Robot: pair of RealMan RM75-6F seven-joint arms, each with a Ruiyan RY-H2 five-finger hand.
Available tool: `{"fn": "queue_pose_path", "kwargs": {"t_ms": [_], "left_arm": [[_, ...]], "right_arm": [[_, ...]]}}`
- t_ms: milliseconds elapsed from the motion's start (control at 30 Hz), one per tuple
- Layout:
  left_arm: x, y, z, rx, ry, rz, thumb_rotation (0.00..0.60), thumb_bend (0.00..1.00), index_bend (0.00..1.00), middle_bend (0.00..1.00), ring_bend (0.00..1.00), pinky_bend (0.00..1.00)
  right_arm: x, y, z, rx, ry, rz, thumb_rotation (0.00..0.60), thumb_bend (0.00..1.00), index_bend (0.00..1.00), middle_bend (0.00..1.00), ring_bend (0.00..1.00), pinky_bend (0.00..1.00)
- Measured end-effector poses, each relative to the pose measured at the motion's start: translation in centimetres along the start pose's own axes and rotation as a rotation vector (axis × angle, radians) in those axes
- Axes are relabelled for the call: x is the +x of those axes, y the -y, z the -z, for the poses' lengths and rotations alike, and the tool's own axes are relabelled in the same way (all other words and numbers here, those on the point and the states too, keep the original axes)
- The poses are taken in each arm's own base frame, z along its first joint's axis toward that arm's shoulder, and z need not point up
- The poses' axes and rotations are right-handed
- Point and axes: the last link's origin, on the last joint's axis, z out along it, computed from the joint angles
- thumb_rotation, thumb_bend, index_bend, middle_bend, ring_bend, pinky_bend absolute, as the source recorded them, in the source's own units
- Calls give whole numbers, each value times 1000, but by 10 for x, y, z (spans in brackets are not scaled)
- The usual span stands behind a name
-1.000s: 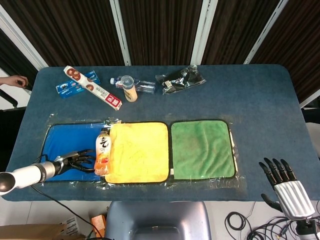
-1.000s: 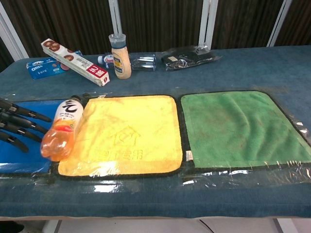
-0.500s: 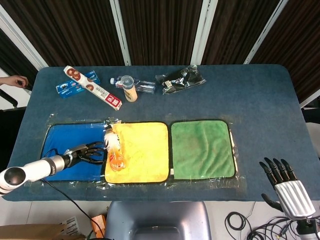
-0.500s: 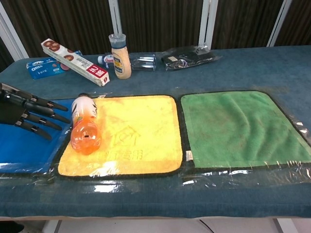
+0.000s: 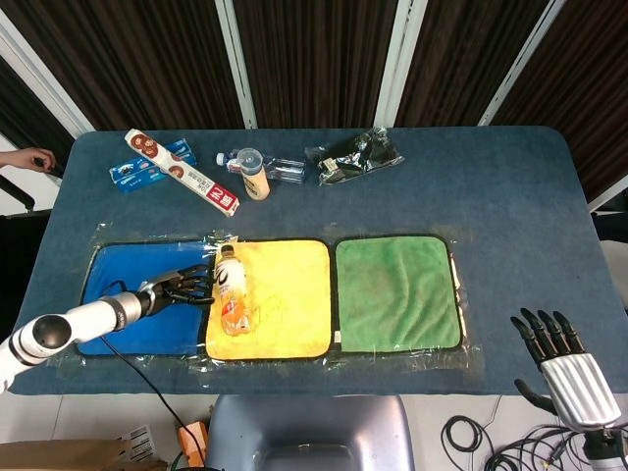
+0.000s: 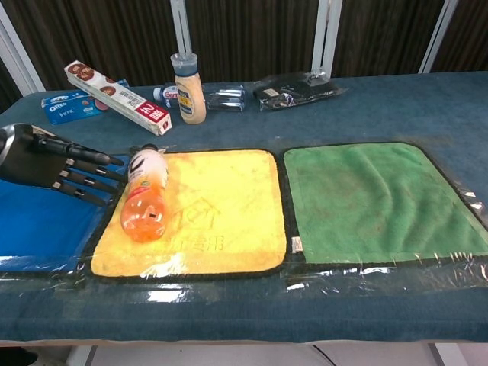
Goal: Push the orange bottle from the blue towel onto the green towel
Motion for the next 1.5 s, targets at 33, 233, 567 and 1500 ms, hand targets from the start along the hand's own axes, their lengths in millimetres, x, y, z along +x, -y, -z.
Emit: {"fn": "queue_pose_path", "kwargs": {"t_ms": [33,233,567,1500], "left_arm": [[-1,0,-1,0,8,2,600,43,0,159,144,349],[-6,-3,-5,-7,20,-8,600,43,0,159,139,349],[-23,-18,-13,-34,71,-15,600,43,0,159,133,335],[-61,-58,-57,-56,160,155,600,48,0,72,59,309]], "right_arm": [[0,0,0,-1,-1,-1,600,149,0,46,5,0],[2,-2,1,-3,-7,-5,600,149,0,45,5,0],[3,-2,3,-1,-12,-12,600,149,0,46,5,0],[9,-9,6,6,-20,-45,600,149,0,46,5,0]]}}
